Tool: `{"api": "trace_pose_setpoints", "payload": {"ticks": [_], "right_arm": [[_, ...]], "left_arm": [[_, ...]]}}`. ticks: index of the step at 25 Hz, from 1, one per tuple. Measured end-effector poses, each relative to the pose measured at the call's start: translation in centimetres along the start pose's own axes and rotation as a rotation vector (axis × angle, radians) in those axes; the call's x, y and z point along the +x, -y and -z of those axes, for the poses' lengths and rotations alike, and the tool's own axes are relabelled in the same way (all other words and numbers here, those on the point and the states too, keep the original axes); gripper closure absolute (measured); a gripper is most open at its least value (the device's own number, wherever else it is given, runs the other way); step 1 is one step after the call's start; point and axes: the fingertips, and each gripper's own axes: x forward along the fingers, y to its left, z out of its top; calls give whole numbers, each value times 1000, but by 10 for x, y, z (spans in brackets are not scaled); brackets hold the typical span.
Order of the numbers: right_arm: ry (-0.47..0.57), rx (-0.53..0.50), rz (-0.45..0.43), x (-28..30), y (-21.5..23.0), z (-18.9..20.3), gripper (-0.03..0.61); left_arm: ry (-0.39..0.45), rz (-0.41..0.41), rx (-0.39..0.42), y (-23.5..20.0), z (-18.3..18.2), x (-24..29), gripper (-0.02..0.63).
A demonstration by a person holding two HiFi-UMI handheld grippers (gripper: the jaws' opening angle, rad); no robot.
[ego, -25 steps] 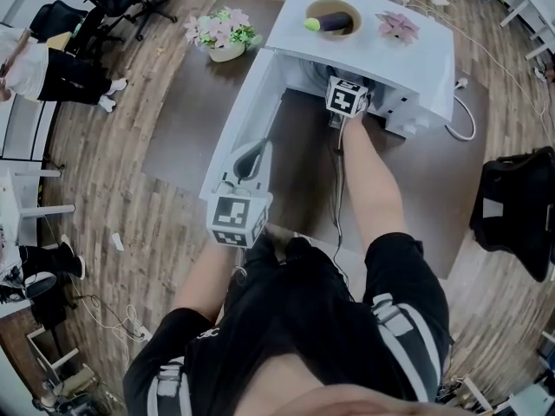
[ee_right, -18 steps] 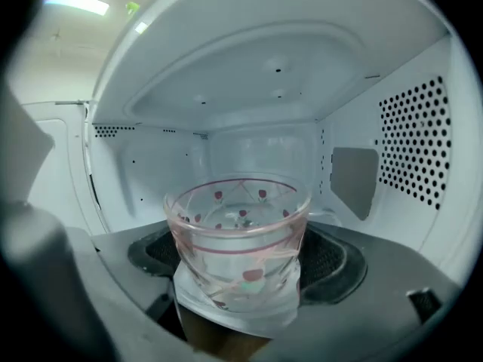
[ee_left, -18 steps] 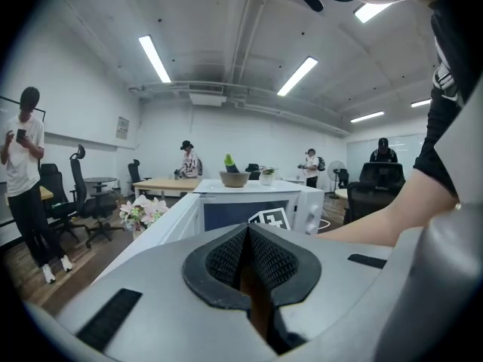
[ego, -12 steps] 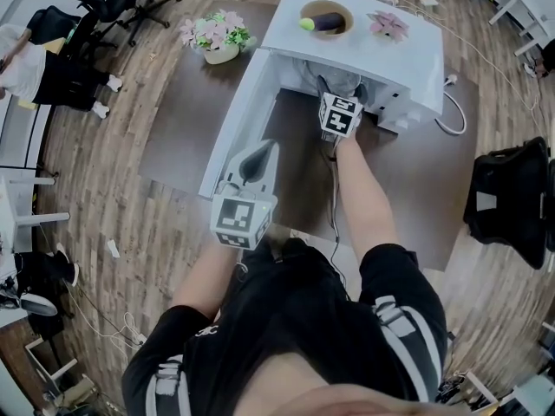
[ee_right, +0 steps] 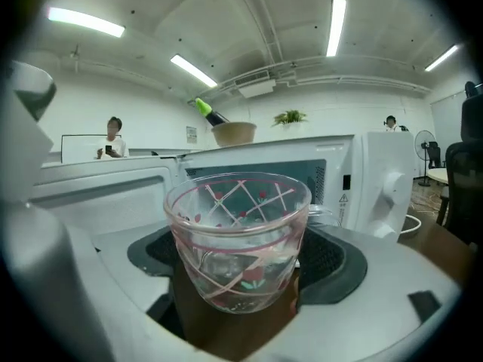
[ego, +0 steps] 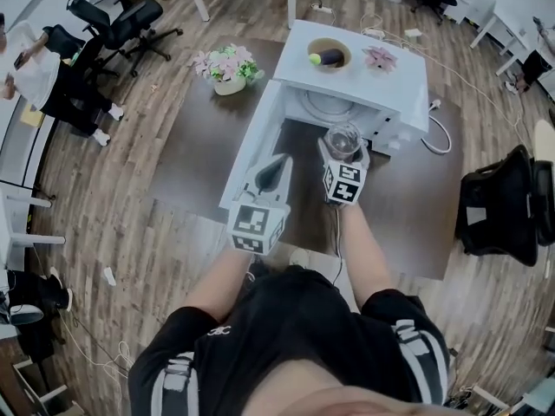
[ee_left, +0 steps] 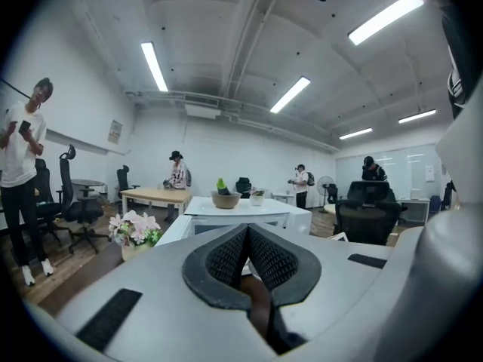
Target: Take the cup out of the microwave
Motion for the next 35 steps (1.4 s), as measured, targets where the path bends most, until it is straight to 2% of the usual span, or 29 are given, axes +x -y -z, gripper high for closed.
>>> {"api": "trace_pose_setpoints", "payload": {"ticks": [5, 11, 16, 23, 35], "right_arm": [[62, -12, -18, -54, -21, -41, 118], [177, -39, 21, -114, -34, -104, 118], [238, -37, 71, -148, -35, -141, 118], [240, -26, 127, -166, -29, -146, 118], [242, 2, 131, -179, -28, -144, 118]], "left_arm": [[33, 36, -19, -2, -12, -12, 612], [62, 95, -11, 1, -24, -21, 612], [66, 132, -9, 1, -26, -24, 612], [71, 179, 12, 7, -33, -23, 612], [63, 210, 35, 14, -36, -15, 612]]}}
